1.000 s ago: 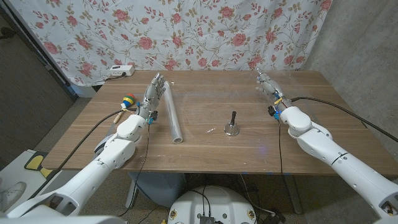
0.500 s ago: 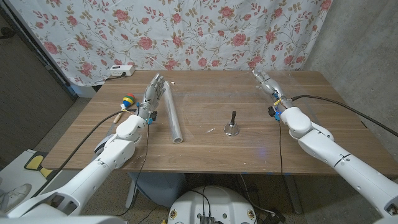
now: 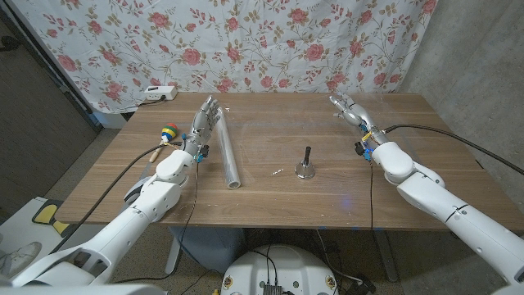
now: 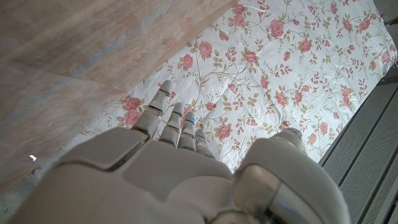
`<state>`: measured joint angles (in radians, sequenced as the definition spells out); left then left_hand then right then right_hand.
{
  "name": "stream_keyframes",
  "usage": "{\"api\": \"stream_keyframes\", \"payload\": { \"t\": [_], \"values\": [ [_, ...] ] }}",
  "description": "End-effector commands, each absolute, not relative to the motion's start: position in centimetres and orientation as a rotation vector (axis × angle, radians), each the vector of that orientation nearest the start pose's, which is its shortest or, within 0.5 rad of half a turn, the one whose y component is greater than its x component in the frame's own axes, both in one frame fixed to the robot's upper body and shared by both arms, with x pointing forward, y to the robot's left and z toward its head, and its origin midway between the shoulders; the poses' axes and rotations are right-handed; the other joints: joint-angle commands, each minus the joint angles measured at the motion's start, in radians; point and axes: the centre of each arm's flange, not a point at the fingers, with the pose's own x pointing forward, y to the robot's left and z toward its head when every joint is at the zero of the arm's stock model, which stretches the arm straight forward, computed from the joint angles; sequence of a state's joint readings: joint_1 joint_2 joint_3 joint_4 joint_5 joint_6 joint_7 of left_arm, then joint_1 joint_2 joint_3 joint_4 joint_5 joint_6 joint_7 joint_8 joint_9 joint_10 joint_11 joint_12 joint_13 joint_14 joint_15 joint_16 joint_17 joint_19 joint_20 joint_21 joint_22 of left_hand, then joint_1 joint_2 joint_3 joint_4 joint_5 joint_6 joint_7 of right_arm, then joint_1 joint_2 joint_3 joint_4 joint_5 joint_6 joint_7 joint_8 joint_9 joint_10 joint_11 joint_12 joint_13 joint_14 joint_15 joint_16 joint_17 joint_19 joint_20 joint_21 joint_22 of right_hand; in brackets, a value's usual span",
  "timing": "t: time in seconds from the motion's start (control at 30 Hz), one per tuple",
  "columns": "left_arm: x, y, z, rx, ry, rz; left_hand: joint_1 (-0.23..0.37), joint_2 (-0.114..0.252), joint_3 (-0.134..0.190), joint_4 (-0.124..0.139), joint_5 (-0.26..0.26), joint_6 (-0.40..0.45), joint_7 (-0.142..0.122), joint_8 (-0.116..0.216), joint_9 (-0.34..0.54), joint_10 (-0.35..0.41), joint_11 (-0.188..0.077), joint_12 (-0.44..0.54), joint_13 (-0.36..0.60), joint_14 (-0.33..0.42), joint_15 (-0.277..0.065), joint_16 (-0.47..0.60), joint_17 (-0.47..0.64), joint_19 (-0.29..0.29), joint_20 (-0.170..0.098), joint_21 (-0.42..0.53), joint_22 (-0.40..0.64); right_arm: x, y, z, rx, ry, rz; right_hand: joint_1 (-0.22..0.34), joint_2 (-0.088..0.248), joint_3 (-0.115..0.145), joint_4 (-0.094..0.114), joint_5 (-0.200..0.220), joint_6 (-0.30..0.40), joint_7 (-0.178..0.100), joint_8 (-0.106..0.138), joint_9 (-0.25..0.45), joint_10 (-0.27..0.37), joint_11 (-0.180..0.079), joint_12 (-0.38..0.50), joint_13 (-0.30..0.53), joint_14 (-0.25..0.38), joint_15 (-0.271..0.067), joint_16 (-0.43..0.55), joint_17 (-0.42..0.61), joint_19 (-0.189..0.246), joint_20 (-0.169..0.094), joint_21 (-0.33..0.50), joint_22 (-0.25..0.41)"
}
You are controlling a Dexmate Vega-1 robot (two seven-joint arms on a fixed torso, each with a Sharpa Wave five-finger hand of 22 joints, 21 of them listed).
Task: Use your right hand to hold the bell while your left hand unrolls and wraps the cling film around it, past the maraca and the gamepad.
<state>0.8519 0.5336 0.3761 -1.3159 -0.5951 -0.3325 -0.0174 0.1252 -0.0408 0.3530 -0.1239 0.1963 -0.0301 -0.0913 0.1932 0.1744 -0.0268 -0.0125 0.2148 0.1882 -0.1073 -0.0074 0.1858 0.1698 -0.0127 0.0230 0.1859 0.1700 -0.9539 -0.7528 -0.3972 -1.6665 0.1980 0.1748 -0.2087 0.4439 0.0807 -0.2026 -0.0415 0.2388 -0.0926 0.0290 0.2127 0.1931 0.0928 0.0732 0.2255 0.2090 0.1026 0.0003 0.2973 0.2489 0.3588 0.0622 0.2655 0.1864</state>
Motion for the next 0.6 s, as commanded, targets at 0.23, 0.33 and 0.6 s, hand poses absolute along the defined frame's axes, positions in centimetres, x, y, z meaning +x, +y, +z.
{"api": "stream_keyframes", "payload": {
  "t": [0.23,0.33,0.6],
  "values": [
    [65.3,28.0,-2.1,0.049,-0.625,-0.214,0.010,0.006,0.000,-0.005,0.004,0.010,-0.005,0.003,0.004,0.002,0.000,0.002,0.002,-0.005,0.004,-0.004,0.005,-0.003,-0.002,0.005,0.004,57.3,-28.5,0.3,-0.612,-0.759,0.098,0.020,0.010,0.009,-0.013,-0.009,0.122,0.005,0.039,0.001,0.089,-0.010,0.024,0.002,0.065,-0.031,0.029,0.009,0.069,-0.034,0.026,0.006],
    [65.4,27.9,-2.3,0.045,-0.617,-0.214,0.010,0.006,0.000,-0.005,0.004,0.011,-0.005,0.003,0.004,0.002,0.001,0.002,0.002,-0.005,0.004,-0.003,0.005,-0.003,-0.002,0.005,0.004,57.1,-28.7,0.3,-0.610,-0.766,0.090,0.024,0.014,0.012,-0.016,-0.009,0.150,0.002,0.046,0.001,0.105,-0.016,0.028,0.003,0.076,-0.034,0.033,0.011,0.076,-0.035,0.028,0.007],
    [65.5,27.9,-2.7,0.027,-0.615,-0.214,0.011,0.007,-0.001,-0.005,0.004,0.011,-0.005,0.002,0.005,0.003,0.000,0.002,0.003,-0.005,0.003,-0.004,0.005,-0.003,-0.002,0.005,0.004,56.6,-29.0,0.1,-0.628,-0.784,0.068,0.044,0.018,0.024,-0.028,-0.014,0.243,-0.017,0.067,0.001,0.178,-0.027,0.048,0.005,0.117,-0.057,0.049,0.015,0.111,-0.052,0.037,0.008]
  ]
}}
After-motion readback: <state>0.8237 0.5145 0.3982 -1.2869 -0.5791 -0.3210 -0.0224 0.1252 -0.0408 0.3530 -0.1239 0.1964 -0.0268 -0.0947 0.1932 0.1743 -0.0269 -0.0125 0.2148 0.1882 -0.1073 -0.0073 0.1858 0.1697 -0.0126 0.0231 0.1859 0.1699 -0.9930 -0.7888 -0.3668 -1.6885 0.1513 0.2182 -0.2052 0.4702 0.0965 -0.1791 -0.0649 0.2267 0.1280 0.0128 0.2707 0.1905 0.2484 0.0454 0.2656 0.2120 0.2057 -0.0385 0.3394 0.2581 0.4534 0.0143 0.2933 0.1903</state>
